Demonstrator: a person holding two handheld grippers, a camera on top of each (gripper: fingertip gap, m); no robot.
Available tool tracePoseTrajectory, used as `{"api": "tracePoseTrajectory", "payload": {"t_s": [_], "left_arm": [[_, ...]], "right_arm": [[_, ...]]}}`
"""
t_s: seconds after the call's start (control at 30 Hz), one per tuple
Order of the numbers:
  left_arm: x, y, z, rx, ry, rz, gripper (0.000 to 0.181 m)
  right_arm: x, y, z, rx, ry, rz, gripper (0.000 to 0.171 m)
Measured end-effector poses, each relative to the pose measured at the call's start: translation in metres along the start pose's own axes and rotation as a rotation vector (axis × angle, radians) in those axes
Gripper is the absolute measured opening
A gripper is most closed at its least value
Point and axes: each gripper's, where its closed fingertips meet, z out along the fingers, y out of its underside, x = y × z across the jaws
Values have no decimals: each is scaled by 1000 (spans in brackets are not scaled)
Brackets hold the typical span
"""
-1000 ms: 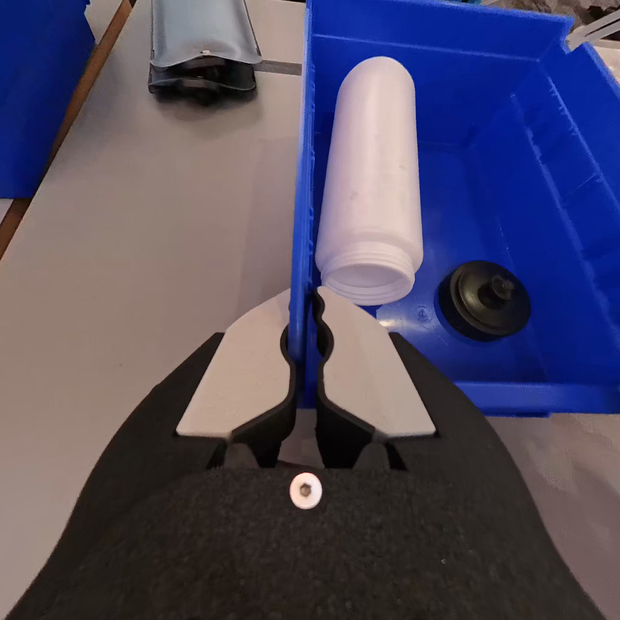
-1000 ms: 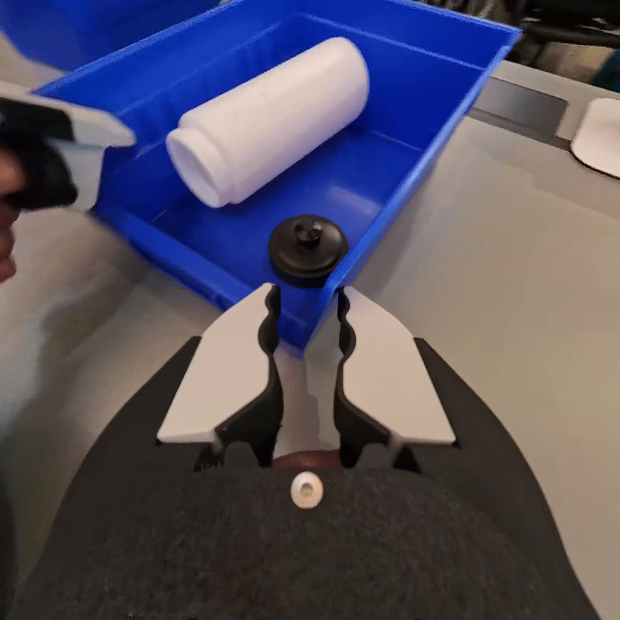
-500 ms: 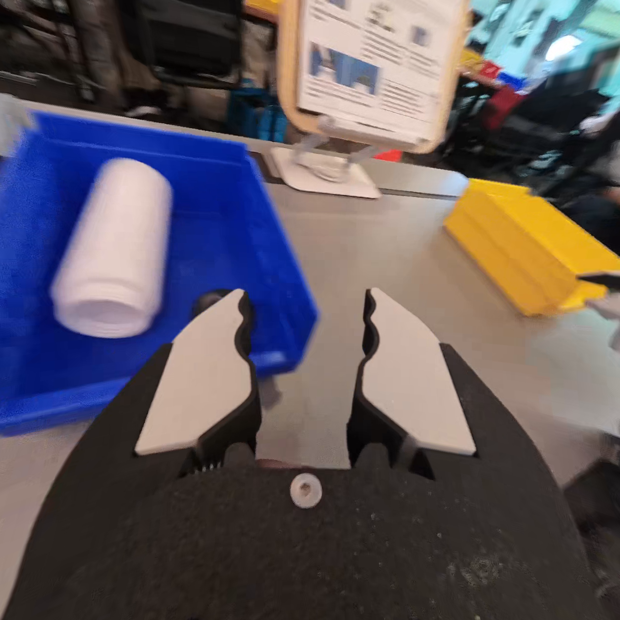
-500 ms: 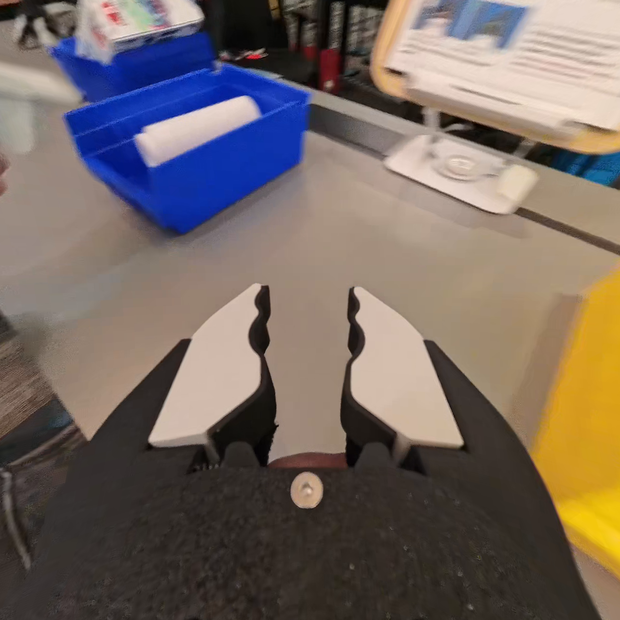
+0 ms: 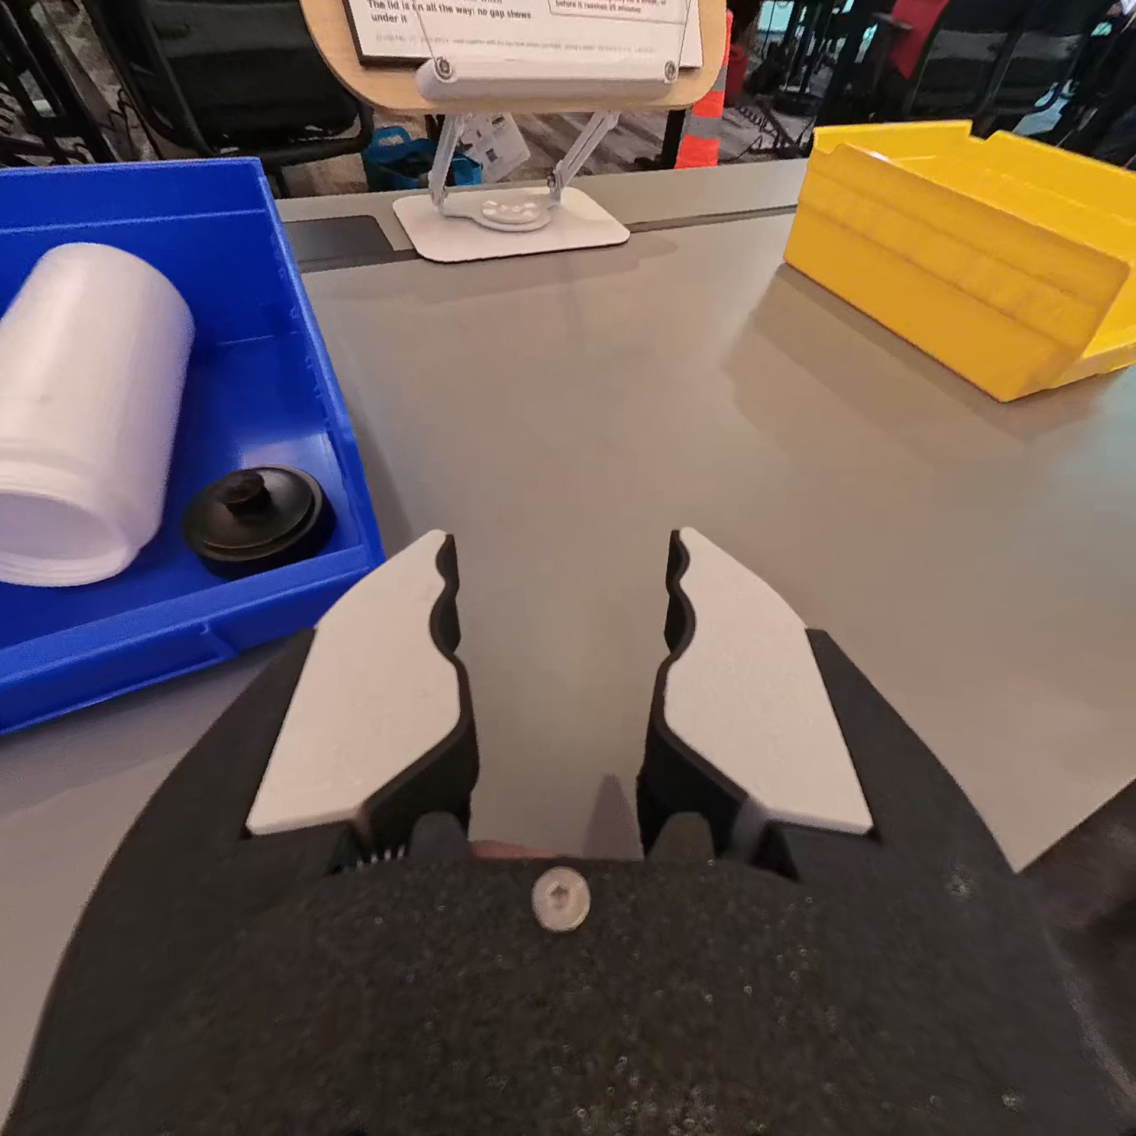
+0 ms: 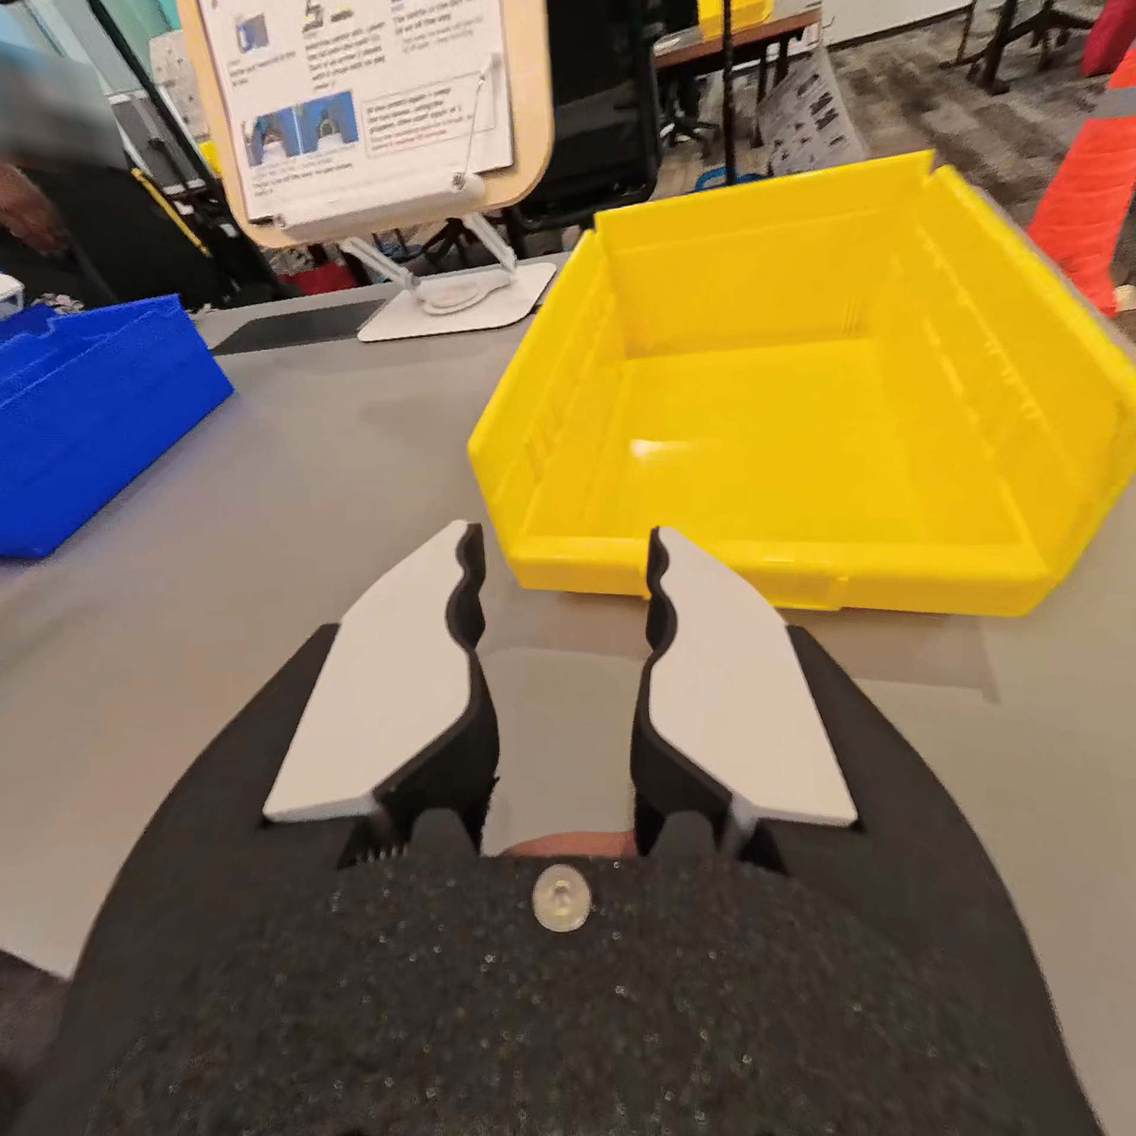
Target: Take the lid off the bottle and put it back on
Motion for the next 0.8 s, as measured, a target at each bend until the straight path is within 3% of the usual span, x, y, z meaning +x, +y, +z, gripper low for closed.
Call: {"api": "tracePoseTrajectory", "payload": {"t_s": [0.33,0.53,0.63,0.7,0.73,0.8], "left_arm": [[-19,0,-4,0,-70,-13,68],[-55,-14,-8,20,-140,-26,79],[-102,-8,-5,-199,-258,8,97],[-138,-17,-2,-237,-339,5,94],[-151,-21,4,-254,-337,-15,90],[-174,-17,20,-363,-322,-53,104]], "right_arm": [[-8,-1,2,13,-33,-2,48],[-9,4,6,-10,-47,22,47],[-10,6,5,-14,-51,24,47],[-12,4,4,-10,-57,23,47],[-12,3,4,-6,-57,20,47],[-12,3,3,-4,-53,13,47]]}}
